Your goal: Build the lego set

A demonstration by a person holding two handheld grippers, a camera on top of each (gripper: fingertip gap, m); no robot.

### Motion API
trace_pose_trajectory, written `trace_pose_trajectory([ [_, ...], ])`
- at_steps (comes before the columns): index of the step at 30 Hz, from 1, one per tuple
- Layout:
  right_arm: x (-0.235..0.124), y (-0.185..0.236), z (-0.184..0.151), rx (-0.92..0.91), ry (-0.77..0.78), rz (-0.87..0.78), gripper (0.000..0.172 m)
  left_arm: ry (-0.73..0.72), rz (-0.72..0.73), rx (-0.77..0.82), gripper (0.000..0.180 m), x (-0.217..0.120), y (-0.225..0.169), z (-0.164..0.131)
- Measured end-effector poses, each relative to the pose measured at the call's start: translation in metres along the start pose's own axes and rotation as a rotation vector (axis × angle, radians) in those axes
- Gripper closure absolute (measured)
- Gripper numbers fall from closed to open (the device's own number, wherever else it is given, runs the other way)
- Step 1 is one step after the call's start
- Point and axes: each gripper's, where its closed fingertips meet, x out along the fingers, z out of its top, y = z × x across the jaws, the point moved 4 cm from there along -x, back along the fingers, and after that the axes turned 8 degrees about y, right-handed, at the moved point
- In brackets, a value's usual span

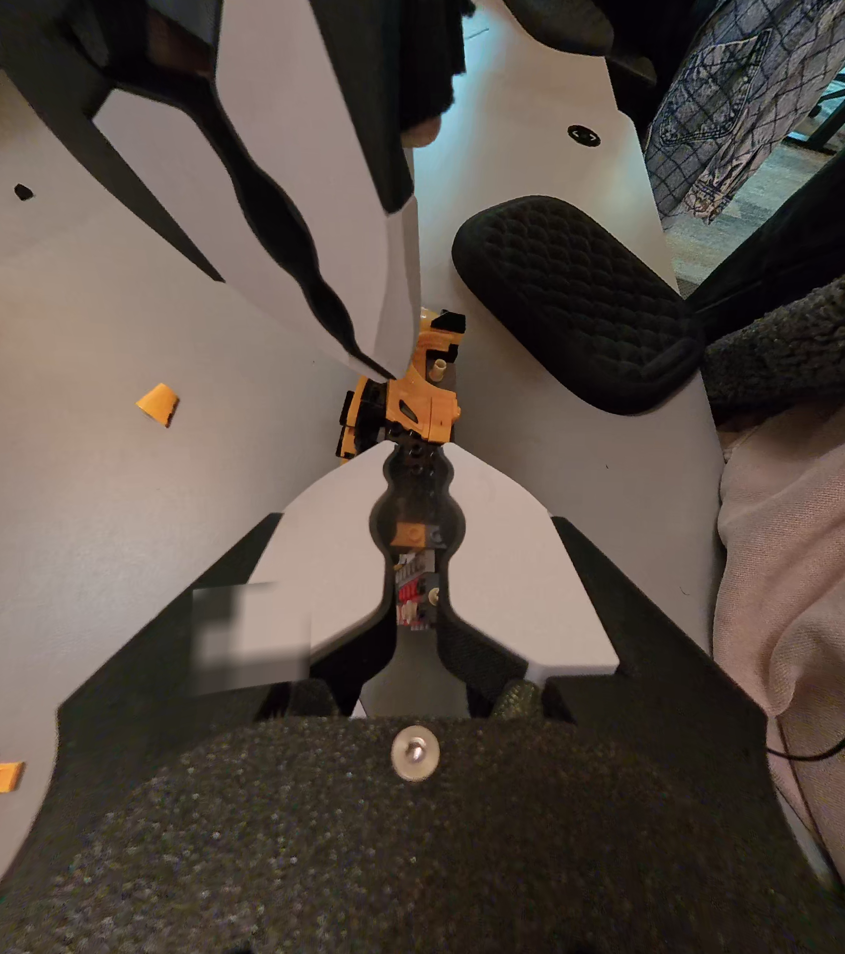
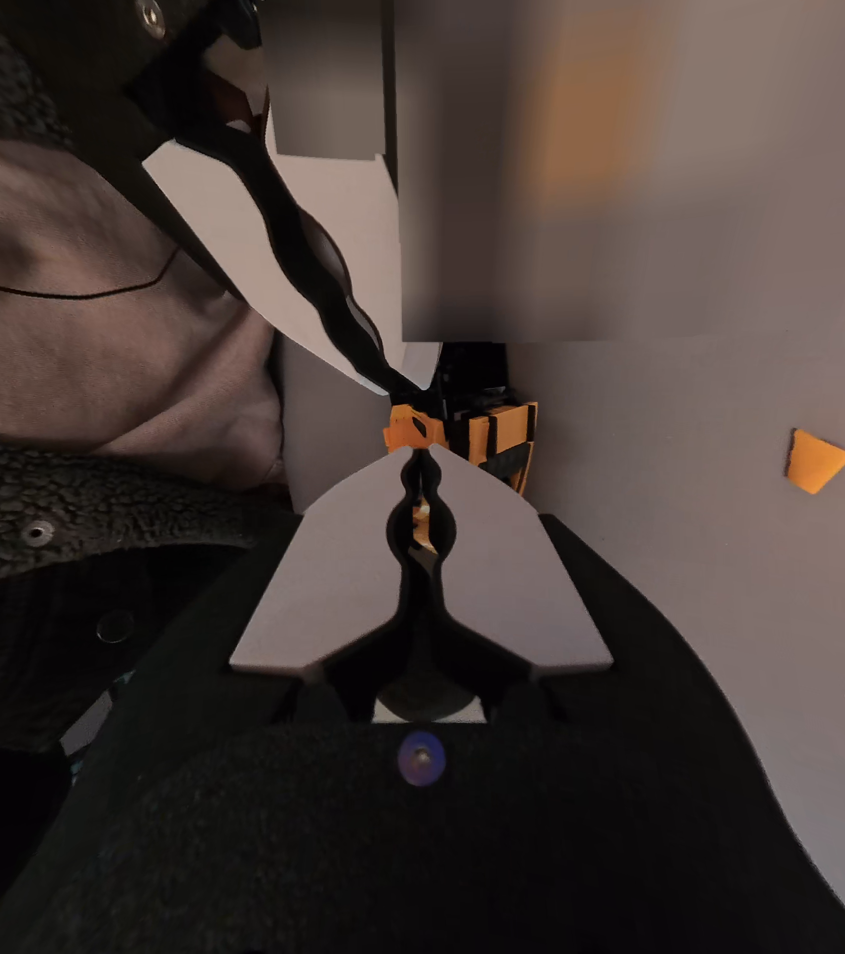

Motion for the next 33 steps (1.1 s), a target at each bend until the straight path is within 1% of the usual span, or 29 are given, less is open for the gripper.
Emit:
trace_pose_trajectory([
  [1,0.001,-0.001,0.0,-0.008,0.003,-0.011,0.171,-0.001,0.0,0.0,0.17,0.0,0.0,0.0],
  [2,0.002,0.0,0.0,-0.018,0.005,-0.009,0.16,-0.001,0.0,0.0,0.169,0.0,0.0,0.0],
  [4,0.003,0.001,0.0,-0.034,0.008,-0.007,0.159,-0.002,-0.001,-0.001,0.169,0.0,0.0,0.0],
  [12,0.005,0.0,0.002,-0.063,0.001,-0.033,0.163,-0.009,-0.007,-0.009,0.169,0.001,0.001,0.001],
  [20,0.008,0.001,0.005,-0.134,-0.002,-0.019,0.156,-0.014,-0.011,-0.013,0.169,0.002,0.001,0.002],
  [33,0.009,0.002,0.006,-0.201,-0.006,-0.02,0.159,-0.022,-0.013,-0.022,0.17,0.009,0.006,0.012],
])
